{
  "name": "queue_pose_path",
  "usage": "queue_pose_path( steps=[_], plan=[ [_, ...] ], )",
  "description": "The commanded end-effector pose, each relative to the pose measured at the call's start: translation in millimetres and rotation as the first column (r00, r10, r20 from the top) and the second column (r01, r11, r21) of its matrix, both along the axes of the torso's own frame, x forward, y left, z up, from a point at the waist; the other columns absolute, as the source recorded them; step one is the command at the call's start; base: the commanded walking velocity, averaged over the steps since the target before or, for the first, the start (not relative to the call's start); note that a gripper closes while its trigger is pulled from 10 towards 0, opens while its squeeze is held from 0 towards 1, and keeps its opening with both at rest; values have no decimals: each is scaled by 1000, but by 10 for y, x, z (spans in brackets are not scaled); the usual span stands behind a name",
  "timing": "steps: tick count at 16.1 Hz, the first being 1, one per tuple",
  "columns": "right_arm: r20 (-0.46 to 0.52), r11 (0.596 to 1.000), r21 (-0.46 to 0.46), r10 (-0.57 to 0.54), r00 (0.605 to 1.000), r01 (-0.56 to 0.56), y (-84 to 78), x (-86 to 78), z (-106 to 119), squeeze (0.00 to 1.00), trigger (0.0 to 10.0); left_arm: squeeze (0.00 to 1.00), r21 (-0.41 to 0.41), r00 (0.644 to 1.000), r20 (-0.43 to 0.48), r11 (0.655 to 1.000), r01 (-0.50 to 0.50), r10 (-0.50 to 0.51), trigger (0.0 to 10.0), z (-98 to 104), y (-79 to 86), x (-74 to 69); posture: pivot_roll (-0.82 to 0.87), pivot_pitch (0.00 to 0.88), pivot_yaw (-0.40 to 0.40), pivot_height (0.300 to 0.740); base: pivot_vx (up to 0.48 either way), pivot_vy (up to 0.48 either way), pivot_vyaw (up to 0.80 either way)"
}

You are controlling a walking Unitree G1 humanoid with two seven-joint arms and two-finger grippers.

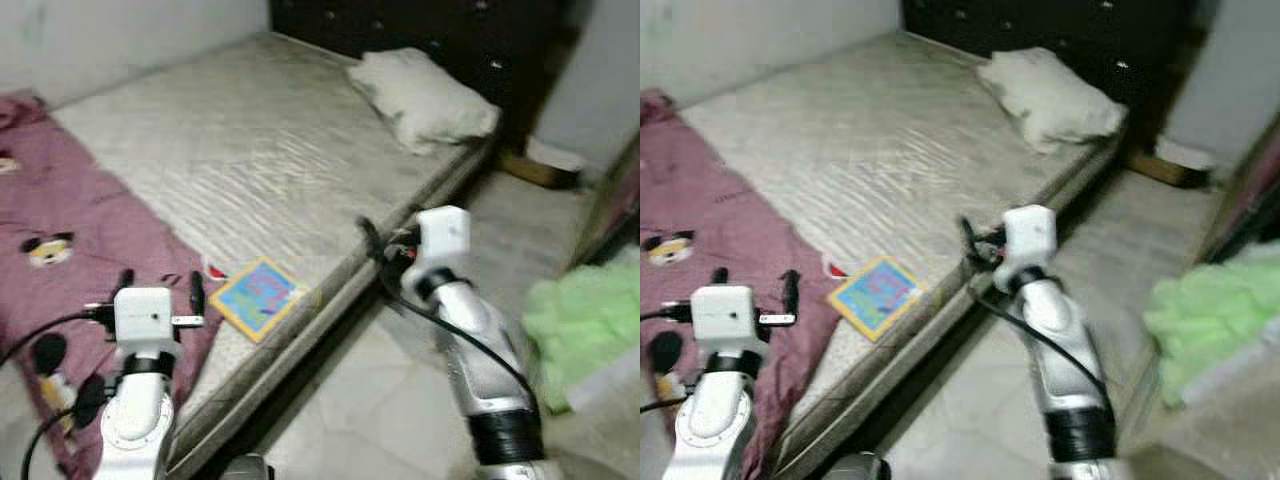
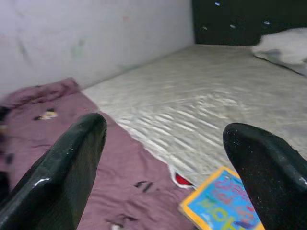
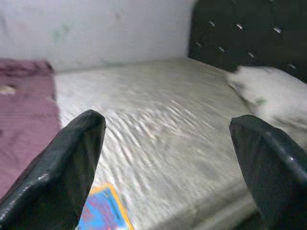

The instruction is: Clean up the room

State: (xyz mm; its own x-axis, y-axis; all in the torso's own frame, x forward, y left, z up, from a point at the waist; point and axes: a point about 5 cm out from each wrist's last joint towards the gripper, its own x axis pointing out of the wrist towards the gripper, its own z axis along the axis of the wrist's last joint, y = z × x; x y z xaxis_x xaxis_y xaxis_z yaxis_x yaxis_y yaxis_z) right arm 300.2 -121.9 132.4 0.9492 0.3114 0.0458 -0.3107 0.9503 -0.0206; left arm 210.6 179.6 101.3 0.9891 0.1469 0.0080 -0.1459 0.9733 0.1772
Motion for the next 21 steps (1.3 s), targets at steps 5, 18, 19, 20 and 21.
queue_pose_path(
  steps=[5, 18, 19, 20, 21],
  plan=[
    [-13, 999, 5, -47, 999, 47, -42, 54, -76, 0, 10000, 0, -10, 1000, 17, 1000, -18, 18, 10000, 24, -21, 21, -23, 0, -5, 740, 0, 0, 800],
    [3, 998, 37, -55, 999, 54, 75, 157, -60, 0, 10000, 0, -27, 999, 35, 1000, -13, 14, 10000, 69, -43, 103, -13, 0, -10, 740, 0, 0, 800],
    [5, 998, 38, -54, 999, 53, 77, 162, -56, 0, 10000, 0, -29, 999, 36, 1000, -9, 10, 10000, 73, -49, 105, -13, 0, -10, 740, 0, 0, 800],
    [5, 998, 42, -54, 999, 54, 75, 167, -54, 0, 10000, 0, -32, 999, 36, 999, -2, 3, 10000, 73, -56, 108, -13, 0, -10, 740, 0, 0, 800],
    [5, 998, 43, -54, 999, 54, 73, 170, -54, 0, 10000, 0, -36, 999, 37, 999, 4, -2, 10000, 72, -61, 108, -13, 0, -10, 740, 0, 0, 800]
  ],
)
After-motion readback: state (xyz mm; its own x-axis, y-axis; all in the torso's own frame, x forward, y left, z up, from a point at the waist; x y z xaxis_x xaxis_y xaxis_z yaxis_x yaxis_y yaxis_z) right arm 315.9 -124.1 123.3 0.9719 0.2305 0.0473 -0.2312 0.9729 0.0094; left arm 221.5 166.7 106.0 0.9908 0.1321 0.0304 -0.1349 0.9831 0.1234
